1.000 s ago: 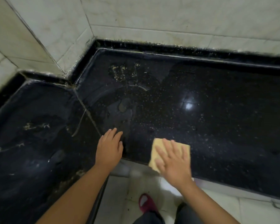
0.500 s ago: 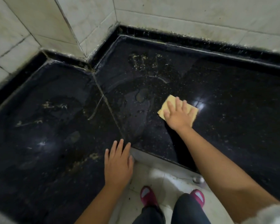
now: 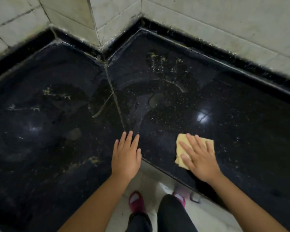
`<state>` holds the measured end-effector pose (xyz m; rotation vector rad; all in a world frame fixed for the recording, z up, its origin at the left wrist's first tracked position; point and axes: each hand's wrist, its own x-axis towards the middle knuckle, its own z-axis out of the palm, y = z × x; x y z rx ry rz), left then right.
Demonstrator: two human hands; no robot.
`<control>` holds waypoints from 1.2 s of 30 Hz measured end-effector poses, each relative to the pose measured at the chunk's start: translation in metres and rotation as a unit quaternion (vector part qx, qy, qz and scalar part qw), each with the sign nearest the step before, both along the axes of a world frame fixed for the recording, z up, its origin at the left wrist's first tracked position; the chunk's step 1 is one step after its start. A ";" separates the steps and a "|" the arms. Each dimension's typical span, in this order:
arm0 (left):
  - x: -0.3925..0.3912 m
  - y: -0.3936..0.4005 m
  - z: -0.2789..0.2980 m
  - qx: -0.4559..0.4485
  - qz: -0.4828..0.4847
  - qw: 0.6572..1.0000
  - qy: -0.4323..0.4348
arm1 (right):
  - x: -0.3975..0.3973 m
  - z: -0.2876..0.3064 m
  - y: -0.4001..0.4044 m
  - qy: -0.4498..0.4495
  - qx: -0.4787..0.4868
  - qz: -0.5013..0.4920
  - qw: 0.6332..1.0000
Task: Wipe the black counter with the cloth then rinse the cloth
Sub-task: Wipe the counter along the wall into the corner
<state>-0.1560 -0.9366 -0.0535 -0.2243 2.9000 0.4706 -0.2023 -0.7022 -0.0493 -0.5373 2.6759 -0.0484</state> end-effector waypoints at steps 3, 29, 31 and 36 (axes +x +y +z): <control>0.001 0.003 -0.002 -0.005 0.011 1.000 -0.012 | -0.048 0.003 0.001 0.018 -0.003 -0.125 0.992; -0.028 0.005 0.006 -0.049 0.033 0.998 0.028 | -0.184 0.003 0.059 0.036 -0.023 -0.247 0.968; -0.031 0.013 0.003 -0.055 0.032 0.997 0.036 | -0.223 0.005 0.037 0.036 -0.048 -0.315 0.947; -0.057 0.029 0.003 -0.029 0.037 0.997 0.059 | -0.257 -0.003 -0.048 0.015 -0.050 -0.196 0.979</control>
